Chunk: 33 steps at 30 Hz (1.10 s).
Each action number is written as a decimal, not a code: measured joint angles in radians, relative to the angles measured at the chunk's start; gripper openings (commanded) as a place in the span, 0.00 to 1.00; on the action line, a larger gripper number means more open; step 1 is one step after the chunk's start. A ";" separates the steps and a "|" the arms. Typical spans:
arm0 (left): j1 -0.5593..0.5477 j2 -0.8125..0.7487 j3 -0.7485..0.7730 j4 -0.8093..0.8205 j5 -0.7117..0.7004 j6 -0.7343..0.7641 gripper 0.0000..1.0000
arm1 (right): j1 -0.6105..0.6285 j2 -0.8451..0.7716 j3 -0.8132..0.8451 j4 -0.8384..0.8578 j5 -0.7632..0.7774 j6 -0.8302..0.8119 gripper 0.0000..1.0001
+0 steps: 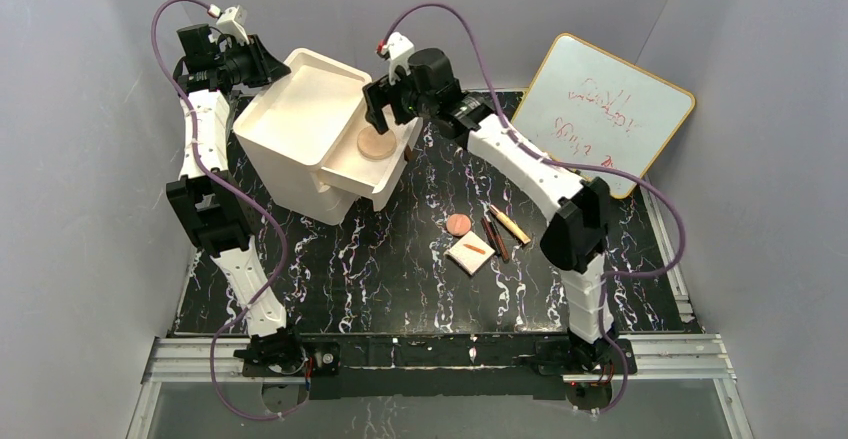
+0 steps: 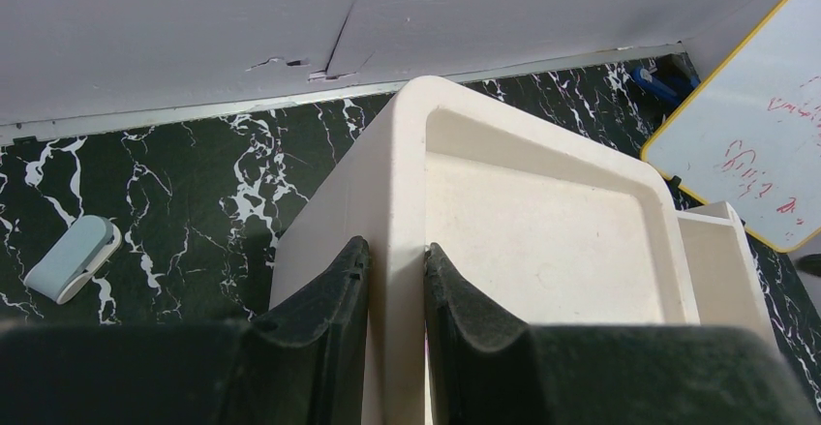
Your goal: Organize the makeup
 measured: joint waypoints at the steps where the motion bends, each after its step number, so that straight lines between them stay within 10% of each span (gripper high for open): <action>1: 0.000 0.000 0.000 0.000 0.000 0.000 0.00 | 0.000 -0.032 -0.011 -0.001 0.019 -0.012 0.99; 13: 0.000 0.000 0.000 -0.001 -0.001 0.005 0.00 | -0.076 -0.536 -0.521 0.100 0.189 -0.041 0.90; 21: 0.000 0.000 0.000 -0.002 -0.001 0.008 0.00 | -0.141 -0.446 -0.913 0.055 0.164 0.091 0.68; 33: -0.002 -0.003 -0.002 -0.005 -0.009 0.019 0.00 | -0.135 -0.378 -1.003 0.093 0.068 0.167 0.50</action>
